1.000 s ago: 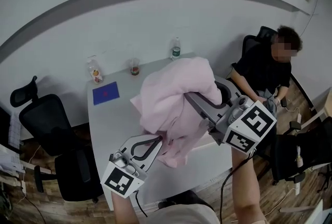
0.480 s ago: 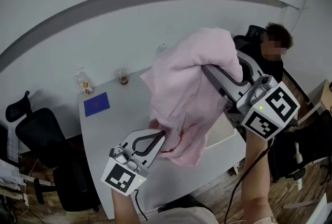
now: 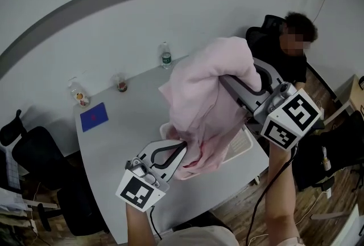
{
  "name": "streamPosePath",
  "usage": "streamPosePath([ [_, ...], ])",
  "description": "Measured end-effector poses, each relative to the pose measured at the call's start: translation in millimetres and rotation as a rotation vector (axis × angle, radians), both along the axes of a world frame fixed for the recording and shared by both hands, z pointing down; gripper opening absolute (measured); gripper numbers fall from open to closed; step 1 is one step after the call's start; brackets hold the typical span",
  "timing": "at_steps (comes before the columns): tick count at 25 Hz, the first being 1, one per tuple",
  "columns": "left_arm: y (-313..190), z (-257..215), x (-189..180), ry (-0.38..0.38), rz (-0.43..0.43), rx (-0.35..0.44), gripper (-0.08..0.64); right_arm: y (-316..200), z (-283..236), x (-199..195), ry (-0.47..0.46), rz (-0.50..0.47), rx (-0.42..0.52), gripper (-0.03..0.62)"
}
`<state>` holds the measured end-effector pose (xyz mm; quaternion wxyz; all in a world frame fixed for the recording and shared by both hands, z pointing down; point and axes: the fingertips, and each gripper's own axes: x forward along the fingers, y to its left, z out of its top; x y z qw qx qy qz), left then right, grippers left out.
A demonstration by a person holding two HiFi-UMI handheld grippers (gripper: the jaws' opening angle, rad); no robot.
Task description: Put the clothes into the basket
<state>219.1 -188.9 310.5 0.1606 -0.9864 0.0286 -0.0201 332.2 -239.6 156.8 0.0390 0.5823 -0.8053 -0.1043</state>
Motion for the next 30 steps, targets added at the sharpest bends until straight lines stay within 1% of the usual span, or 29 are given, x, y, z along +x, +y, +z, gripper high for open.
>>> streamPosePath([
  [6,-7,34,41,-0.054,0.042,-0.069,0.002,-15,81,33,-0.058,0.015,-0.122,0.178],
  [10,-7,60,65,-0.090,0.070,-0.103,0.002,-21,136,47,-0.082,0.020,-0.211,0.180],
  [14,-6,82,79,-0.124,0.078,-0.137,0.002,-22,196,54,-0.097,0.025,-0.314,0.186],
  [18,-6,102,83,-0.155,0.077,-0.160,0.002,-16,256,51,-0.089,0.004,-0.429,0.192],
  [21,-10,114,81,-0.178,0.078,-0.163,0.002,-14,297,45,-0.067,-0.018,-0.525,0.192],
  [24,-14,123,79,-0.197,0.074,-0.171,0.002,-10,331,39,-0.015,-0.038,-0.609,0.198],
  [30,-15,137,84,-0.228,0.083,-0.175,0.002,2,370,39,0.117,-0.062,-0.731,0.213],
])
